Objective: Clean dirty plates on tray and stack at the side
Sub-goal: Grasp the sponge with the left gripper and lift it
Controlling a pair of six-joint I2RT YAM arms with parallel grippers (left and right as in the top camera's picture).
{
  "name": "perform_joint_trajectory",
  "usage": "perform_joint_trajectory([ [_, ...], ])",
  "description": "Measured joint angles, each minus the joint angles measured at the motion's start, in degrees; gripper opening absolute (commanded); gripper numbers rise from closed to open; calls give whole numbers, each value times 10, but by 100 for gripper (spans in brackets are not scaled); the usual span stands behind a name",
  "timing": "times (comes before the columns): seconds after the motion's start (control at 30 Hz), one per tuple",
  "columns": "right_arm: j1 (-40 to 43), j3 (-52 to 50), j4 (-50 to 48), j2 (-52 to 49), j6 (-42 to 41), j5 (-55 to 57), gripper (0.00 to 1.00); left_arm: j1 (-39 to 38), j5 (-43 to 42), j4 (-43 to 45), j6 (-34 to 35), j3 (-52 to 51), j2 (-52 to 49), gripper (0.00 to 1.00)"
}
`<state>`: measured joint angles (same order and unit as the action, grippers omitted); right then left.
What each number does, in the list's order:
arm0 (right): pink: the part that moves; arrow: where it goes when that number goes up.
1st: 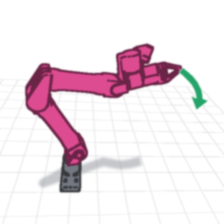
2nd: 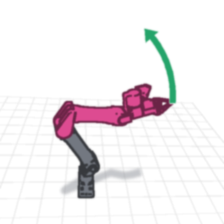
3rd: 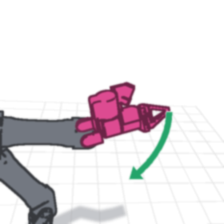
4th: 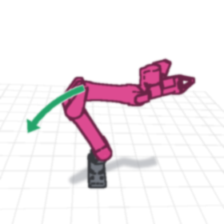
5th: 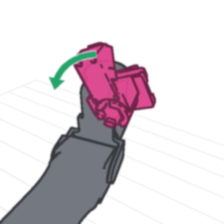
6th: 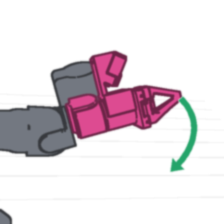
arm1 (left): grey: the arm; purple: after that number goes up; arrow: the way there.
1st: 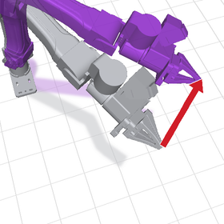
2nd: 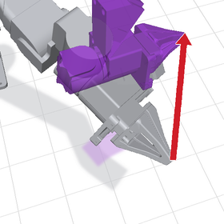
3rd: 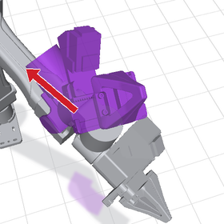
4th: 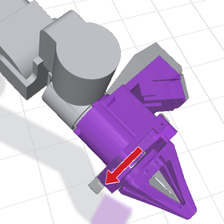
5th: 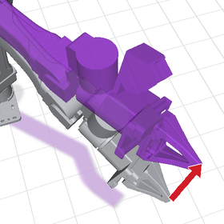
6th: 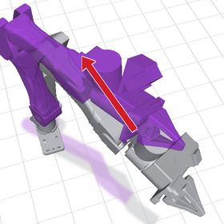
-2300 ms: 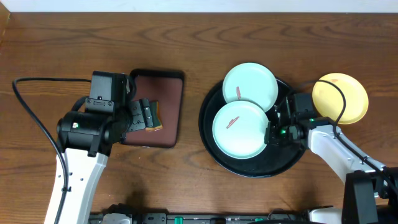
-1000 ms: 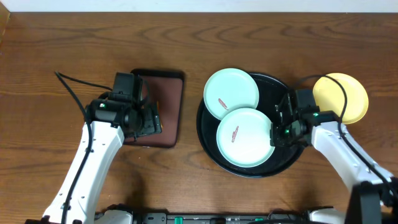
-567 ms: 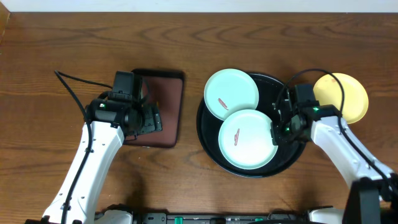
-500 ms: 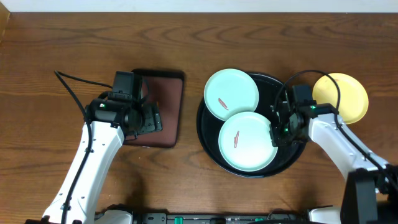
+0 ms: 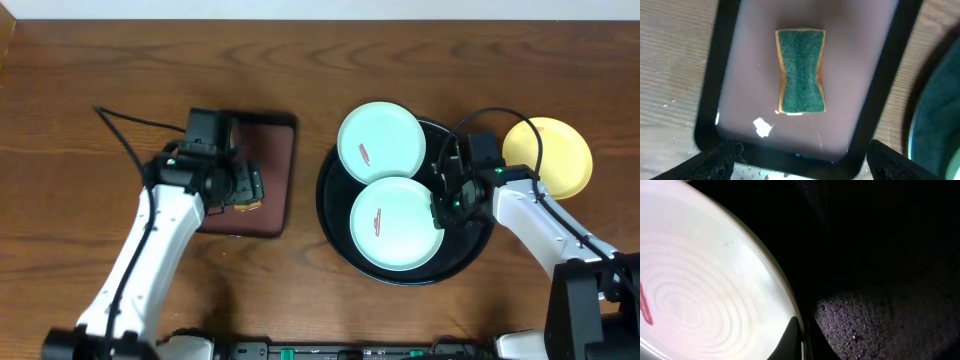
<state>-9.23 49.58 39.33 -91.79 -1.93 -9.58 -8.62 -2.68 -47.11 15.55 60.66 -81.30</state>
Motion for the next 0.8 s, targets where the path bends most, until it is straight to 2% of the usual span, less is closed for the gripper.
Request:
perform_joint_trajectory([
  [0.13, 0, 0, 0, 0, -2, 0, 1, 0, 0, 36, -4, -2, -79, 71],
  [0.17, 0, 0, -1, 0, -2, 0, 1, 0, 0, 48, -4, -2, -101, 65],
  [0.23, 0, 0, -2, 0, -3, 0, 1, 0, 0, 66, -5, -4, -133, 40],
  [0.27, 0, 0, -2, 0, -4, 0, 1, 0, 0, 76, -6, -4, -146, 35],
  [0.47, 0, 0, -2, 0, -4, 0, 1, 0, 1, 132, -6, -4, -209, 26],
  [0.5, 0, 0, -2, 0, -4, 0, 1, 0, 1, 141, -6, -4, -220, 22],
  [0.53, 0, 0, -2, 0, -4, 0, 1, 0, 2, 145, -6, -4, -229, 9],
  [0.8, 0, 0, -2, 0, -4, 0, 1, 0, 7, 131, -6, 10, -242, 7],
])
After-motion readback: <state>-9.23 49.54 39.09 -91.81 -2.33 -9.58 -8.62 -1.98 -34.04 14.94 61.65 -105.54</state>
